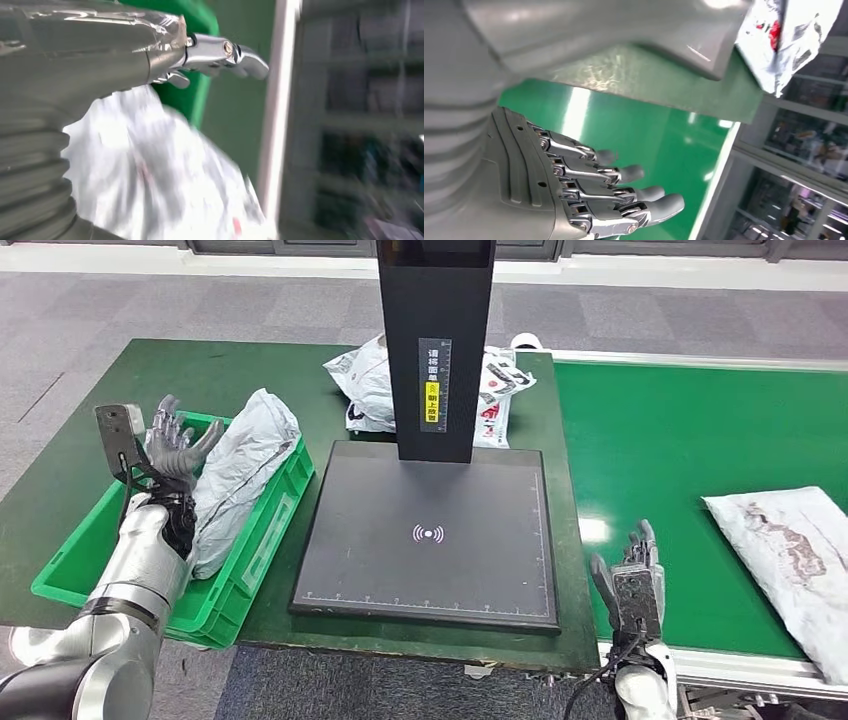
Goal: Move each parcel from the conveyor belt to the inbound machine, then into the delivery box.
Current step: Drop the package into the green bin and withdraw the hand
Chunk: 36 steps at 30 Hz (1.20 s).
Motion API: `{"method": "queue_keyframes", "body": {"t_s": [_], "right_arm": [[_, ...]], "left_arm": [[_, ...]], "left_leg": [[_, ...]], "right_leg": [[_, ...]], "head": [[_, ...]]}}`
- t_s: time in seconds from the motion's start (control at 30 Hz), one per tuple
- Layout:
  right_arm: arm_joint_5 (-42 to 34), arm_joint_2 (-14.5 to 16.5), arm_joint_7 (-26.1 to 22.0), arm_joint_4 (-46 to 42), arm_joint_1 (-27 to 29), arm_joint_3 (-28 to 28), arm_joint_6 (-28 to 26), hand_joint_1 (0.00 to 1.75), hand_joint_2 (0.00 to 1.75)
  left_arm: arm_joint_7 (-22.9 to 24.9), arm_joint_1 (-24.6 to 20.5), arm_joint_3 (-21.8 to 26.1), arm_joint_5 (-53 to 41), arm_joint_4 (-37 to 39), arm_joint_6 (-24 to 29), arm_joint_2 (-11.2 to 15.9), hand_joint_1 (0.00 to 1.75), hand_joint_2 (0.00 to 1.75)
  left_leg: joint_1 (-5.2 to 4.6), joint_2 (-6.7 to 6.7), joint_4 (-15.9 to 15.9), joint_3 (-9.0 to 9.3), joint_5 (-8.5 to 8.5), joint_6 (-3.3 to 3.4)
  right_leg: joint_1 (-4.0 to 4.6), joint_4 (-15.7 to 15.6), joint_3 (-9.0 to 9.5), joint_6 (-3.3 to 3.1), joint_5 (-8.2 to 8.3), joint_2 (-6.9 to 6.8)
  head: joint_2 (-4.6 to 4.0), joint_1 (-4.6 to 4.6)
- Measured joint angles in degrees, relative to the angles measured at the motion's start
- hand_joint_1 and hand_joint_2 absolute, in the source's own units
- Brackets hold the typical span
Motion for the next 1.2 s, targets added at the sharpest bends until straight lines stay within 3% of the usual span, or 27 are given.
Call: {"method": "queue_keyframes", "body": {"t_s": [0.1, 0.33, 0.5, 0.57, 0.67, 0.8, 0.93, 1.07, 1.2], "right_arm": [[0.5, 0.0, 0.3, 0.1, 0.0, -0.2, 0.2, 0.0, 1.75], [0.8, 0.0, 0.3, 0.1, 0.0, -0.5, 0.4, 0.0, 1.75], [3.1, 0.0, 1.1, 0.3, 0.0, -0.7, 0.8, 0.0, 1.75], [4.2, 0.0, 1.2, 0.5, -0.1, -0.7, 0.6, 0.0, 1.75], [6.4, 0.0, 1.1, 0.6, -0.1, -1.2, -1.1, 0.0, 1.75], [11.3, 0.1, 0.3, 0.8, -0.8, -1.8, -6.2, 0.0, 1.75], [18.1, 0.2, -0.5, 1.9, -2.5, -2.1, -14.2, 0.0, 1.75], [34.5, 0.8, 1.9, 3.5, -4.0, -5.9, -18.7, 0.0, 1.75], [52.4, 2.4, 3.8, 4.9, -5.6, -16.4, -19.0, 0.0, 1.75]], "left_arm": [[0.4, -0.2, -1.3, -1.9, 0.5, 4.5, 0.5, 0.0, 1.75], [0.7, -0.4, -2.7, -3.0, 1.5, 5.7, 1.0, 0.0, 1.75], [3.4, -0.7, -5.2, -13.3, 3.0, 17.7, 2.8, 0.0, 1.75], [1.0, -0.6, -5.6, -13.7, 3.4, 17.1, 3.2, 0.0, 1.75], [-6.2, 0.6, -5.6, -10.7, 1.4, 11.7, 2.5, 0.0, 1.75], [-12.7, 4.0, -5.6, -2.0, -5.8, 5.2, -1.7, 0.0, 1.75], [-18.2, 7.5, -6.5, 5.7, -11.9, 4.6, -7.0, 0.0, 1.75], [-21.2, 10.5, -10.8, 5.6, -15.9, 6.4, -12.1, 0.0, 1.75], [-22.9, 12.6, -18.0, 0.9, -17.6, 10.2, -16.4, 0.0, 1.75]], "left_leg": [[0.0, 0.03, 0.0, 0.0, 0.0, 0.0], [-0.03, 0.02, 0.0, -0.01, 0.0, 0.0], [-0.03, 0.05, 0.0, -0.01, 0.0, 0.0], [-0.02, -0.02, 0.0, -0.02, 0.0, 0.0], [-0.03, -0.11, 0.0, -0.04, 0.0, 0.0], [-0.09, -0.1, 0.0, -0.06, -0.02, 0.05], [-0.22, -0.07, 0.1, -0.04, -0.08, 0.14], [-0.25, -0.2, 0.1, -0.06, -0.1, 0.2], [-0.27, -0.42, 0.1, -0.09, -0.09, 0.29]], "right_leg": [[0.04, 0.0, -0.02, 0.0, 0.0, 0.03], [0.02, 0.0, 0.0, 0.0, 0.0, 0.03], [0.03, 0.0, -0.01, 0.0, 0.0, 0.04], [0.03, 0.0, -0.01, 0.0, -0.01, -0.01], [0.02, 0.0, 0.01, 0.0, -0.01, -0.09], [-0.1, 0.0, 0.02, 0.02, 0.0, -0.08], [-0.17, 0.0, 0.01, 0.08, 0.02, -0.06], [-0.19, 0.0, 0.04, 0.11, 0.0, -0.15], [-0.21, -0.1, 0.13, 0.2, -0.06, -0.37]], "head": [[0.0, 0.01], [0.0, 0.01], [0.0, 0.01], [0.0, 0.01], [0.0, 0.01], [0.0, 0.01], [0.0, 0.0], [0.0, 0.01], [0.0, 0.02]]}}
